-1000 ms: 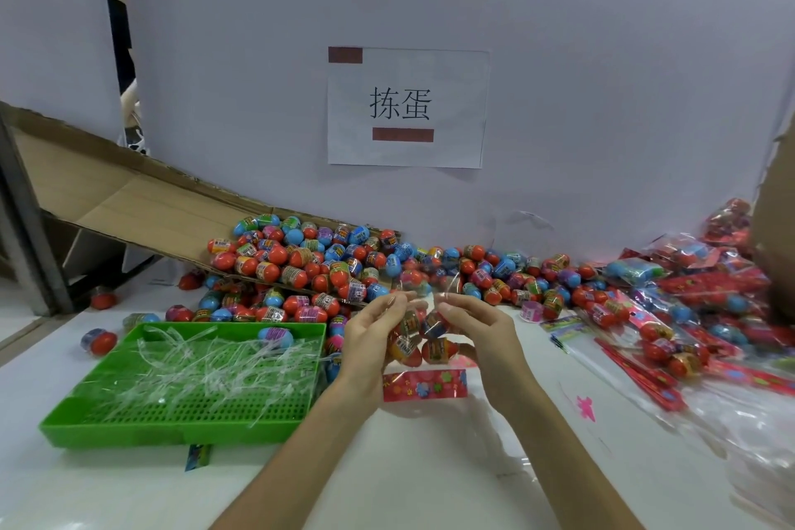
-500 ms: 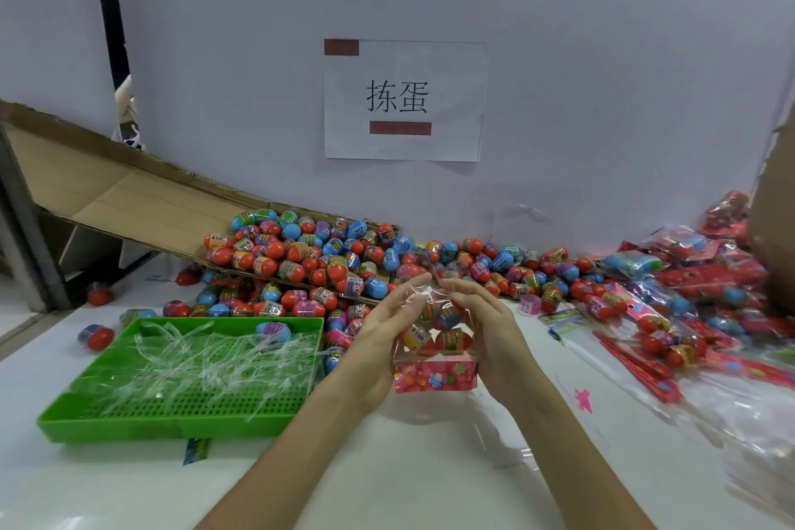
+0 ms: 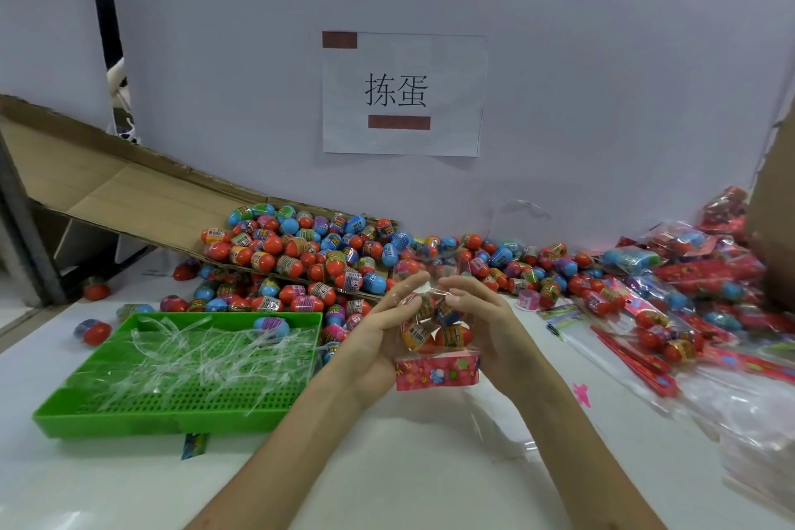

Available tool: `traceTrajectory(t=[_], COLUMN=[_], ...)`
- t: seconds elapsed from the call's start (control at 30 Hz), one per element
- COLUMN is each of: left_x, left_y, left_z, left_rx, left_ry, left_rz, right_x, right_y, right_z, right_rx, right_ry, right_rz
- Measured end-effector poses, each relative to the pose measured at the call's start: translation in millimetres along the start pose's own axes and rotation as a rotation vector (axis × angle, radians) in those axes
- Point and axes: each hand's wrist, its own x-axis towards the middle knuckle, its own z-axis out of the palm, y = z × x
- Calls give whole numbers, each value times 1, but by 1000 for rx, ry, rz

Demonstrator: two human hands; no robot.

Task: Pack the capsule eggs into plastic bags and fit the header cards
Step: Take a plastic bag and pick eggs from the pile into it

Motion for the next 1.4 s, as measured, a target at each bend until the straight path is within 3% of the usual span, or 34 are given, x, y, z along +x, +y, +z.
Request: traceTrajectory(t=[0.33, 0.77, 1.4], left_x=[-1, -9, -18], left_y=[9, 9, 17], left_z=[-3, 6, 11], left_rx=[-33, -105, -111], left_ry=[4, -76, -258], left_rz=[-40, -16, 35], right_x=[-3, -5, -14], right_y=[-2, 3, -4], right_z=[4, 1, 3], right_rx=[-123, 266, 340], right_ry=[5, -159, -165], right_rz=[27, 35, -2])
